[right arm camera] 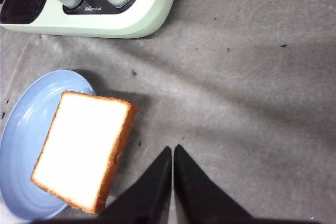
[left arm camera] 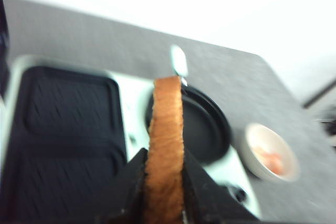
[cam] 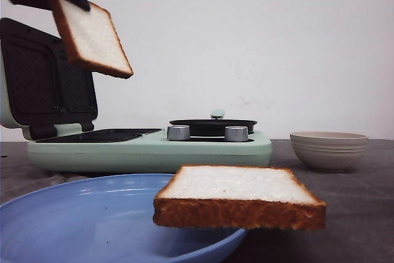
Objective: Make breakfast with bread and shrimp
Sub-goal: 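Lift the bread slice with the left gripper toward the sandwich press, then lower the bread onto the far press plate and open the left gripper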
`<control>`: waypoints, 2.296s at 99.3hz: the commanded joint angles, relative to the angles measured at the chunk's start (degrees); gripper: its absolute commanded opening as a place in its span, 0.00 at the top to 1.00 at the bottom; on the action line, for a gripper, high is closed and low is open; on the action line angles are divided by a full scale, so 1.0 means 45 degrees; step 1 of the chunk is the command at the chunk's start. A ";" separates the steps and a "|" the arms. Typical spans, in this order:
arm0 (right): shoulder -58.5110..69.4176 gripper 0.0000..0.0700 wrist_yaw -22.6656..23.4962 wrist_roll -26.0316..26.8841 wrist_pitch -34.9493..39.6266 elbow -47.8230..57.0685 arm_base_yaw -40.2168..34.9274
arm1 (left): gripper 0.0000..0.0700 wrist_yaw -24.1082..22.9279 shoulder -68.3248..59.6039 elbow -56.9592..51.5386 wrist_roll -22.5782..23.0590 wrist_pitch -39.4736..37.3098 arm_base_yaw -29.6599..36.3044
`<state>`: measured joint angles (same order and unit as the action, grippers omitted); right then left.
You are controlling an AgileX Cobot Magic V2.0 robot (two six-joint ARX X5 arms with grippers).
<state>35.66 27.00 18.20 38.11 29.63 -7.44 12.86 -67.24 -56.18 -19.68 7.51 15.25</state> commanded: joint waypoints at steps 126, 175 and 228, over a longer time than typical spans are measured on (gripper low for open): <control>0.0039 1.00 0.0097 -0.0393 -0.0102 0.0185 -0.0010 | 0.99 -0.6237 -0.8675 -0.5537 1.0656 -0.2370 0.1064; 0.0039 1.00 0.0097 -0.0432 -0.0102 0.0185 -0.0010 | 0.99 -0.7227 -0.9068 -0.5537 1.1934 -0.3662 0.1200; 0.0039 1.00 0.0097 -0.0432 -0.0097 0.0185 -0.0010 | 0.99 -0.7232 -0.9792 -0.5537 1.2332 -0.3570 0.1287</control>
<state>35.66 27.24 16.75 38.11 29.63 -7.44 -19.51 -109.82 -79.66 35.09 -7.66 20.45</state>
